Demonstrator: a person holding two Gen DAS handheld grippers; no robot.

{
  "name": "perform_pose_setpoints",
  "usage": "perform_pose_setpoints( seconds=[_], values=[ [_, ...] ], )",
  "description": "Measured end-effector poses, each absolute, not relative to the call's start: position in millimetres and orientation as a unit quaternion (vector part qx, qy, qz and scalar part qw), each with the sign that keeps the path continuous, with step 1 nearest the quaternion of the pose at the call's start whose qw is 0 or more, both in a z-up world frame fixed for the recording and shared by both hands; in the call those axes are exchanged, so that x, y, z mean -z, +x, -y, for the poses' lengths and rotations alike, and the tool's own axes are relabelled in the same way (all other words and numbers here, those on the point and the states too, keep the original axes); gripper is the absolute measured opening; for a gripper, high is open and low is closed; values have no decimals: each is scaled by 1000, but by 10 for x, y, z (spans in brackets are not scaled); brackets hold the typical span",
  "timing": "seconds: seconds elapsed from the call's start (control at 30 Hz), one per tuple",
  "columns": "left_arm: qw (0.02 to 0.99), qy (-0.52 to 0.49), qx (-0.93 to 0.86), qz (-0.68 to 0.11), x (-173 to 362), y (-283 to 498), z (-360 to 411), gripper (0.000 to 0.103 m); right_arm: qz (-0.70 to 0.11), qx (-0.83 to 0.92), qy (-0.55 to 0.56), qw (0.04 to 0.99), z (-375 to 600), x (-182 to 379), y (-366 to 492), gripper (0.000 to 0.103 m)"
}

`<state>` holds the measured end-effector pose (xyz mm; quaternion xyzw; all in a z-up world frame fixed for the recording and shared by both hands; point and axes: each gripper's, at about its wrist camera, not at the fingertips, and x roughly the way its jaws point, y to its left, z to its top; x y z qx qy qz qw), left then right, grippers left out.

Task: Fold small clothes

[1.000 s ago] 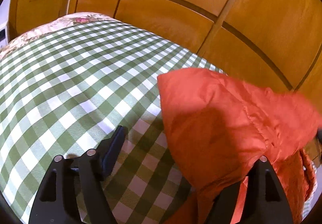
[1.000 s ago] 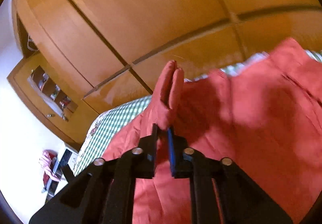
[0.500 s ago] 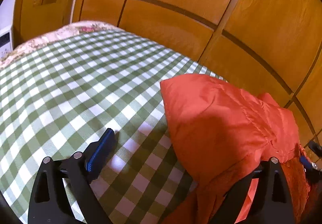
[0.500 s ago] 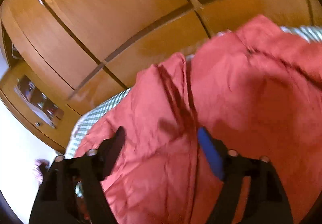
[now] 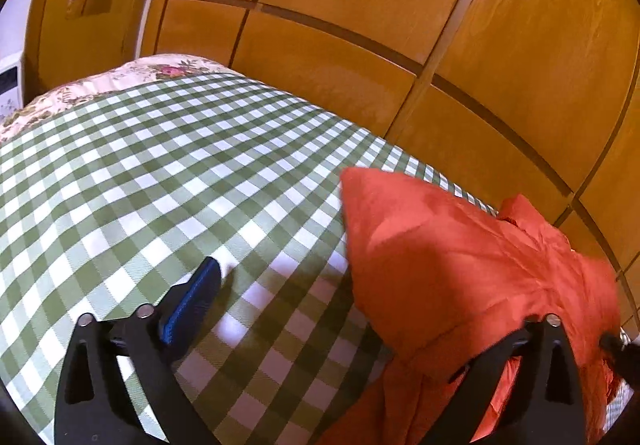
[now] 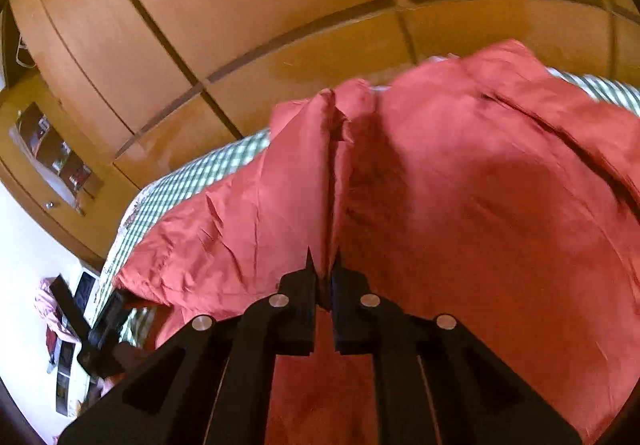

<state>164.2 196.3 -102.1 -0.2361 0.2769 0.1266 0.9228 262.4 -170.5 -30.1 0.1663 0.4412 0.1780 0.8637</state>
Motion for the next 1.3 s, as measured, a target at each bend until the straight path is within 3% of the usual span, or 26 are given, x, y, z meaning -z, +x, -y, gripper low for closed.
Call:
perform_pose_setpoints(
  seconds=[0.13,0.3,0.47,0.6,0.8,1.0,1.17,1.3],
  values=[
    [915,-227,-123,-310,1074,1762,-1941,100,-470,-161,184,848,1750,738,2710,5],
    [904,-195,-125,-359,1058,1893,-1965,100,-451,-165,179,858,1749,821,2699,5],
    [907,56,-76,-411,932,1923,-1693,100,-442,-180,204,855,1862,877,2616,5],
    [904,184,-19,-384,832,1593,-1557,100,-442,-188,204,853,1880,876,2589,4],
    [903,209,-50,-372,647,1587,-1484,100,-442,-193,203,852,1944,877,2565,5],
    [880,110,-87,-453,964,2052,-1704,100,-438,-195,203,854,1993,877,2529,9],
    [879,26,-1,-476,771,1827,-1756,99,-434,-196,206,855,1972,877,2531,10],
    [873,66,28,-483,646,1592,-1773,99,-433,-197,207,855,1997,881,2502,10]
  ],
)
